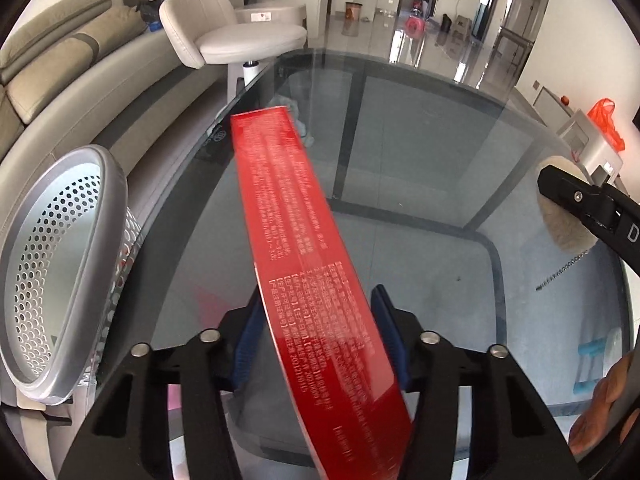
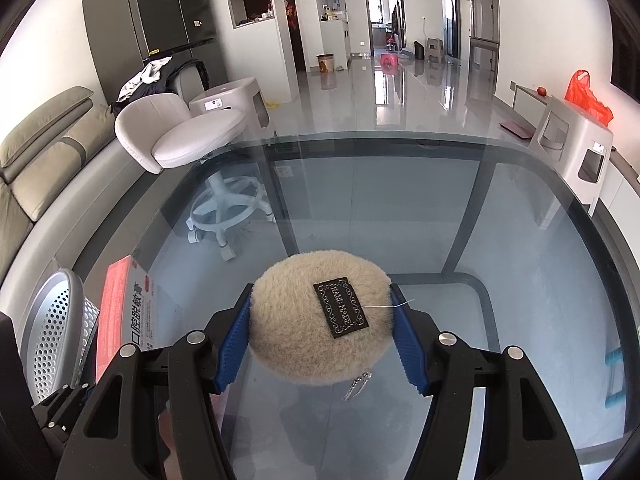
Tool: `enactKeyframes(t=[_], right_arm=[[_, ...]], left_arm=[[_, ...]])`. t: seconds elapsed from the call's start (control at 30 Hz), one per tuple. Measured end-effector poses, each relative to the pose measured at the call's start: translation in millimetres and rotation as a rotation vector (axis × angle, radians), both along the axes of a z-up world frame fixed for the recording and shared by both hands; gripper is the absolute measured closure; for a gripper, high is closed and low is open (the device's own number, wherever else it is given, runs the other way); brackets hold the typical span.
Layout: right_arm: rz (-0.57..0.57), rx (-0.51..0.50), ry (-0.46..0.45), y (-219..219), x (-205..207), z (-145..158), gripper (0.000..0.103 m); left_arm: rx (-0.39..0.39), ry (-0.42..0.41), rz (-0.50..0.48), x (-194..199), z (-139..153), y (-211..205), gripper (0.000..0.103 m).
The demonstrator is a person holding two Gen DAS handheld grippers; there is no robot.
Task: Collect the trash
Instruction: 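Carry the box and pad over the wastebasket and open both tools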
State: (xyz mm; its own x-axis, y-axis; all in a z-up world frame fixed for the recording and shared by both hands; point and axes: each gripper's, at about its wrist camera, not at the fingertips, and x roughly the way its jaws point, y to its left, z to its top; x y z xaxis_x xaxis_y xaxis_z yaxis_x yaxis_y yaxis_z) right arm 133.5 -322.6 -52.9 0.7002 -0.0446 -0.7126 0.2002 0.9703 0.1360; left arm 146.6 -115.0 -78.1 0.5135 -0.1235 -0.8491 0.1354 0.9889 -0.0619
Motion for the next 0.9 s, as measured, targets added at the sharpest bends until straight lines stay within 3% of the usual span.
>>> enactKeyframes(t=[0.07, 0.1, 0.57, 0.9], right_arm=[[0.001, 0.001, -0.003, 1, 0, 1, 0.041], [0.002, 0.001, -0.003, 2, 1, 1, 0.041], [0.047, 0.005, -0.035, 26, -4, 13, 0.041], [0.138, 0.067, -0.082, 86, 1, 30, 0.041]], left_arm=[[-0.009, -0.001, -0.009, -1, 2, 2, 0.068], [-0.008, -0.003, -0.012, -2, 2, 2, 0.068], [0.005, -0.144, 0.008, -22, 45, 47, 0.069], [0.031, -0.214, 0.089, -32, 70, 113, 0.069]])
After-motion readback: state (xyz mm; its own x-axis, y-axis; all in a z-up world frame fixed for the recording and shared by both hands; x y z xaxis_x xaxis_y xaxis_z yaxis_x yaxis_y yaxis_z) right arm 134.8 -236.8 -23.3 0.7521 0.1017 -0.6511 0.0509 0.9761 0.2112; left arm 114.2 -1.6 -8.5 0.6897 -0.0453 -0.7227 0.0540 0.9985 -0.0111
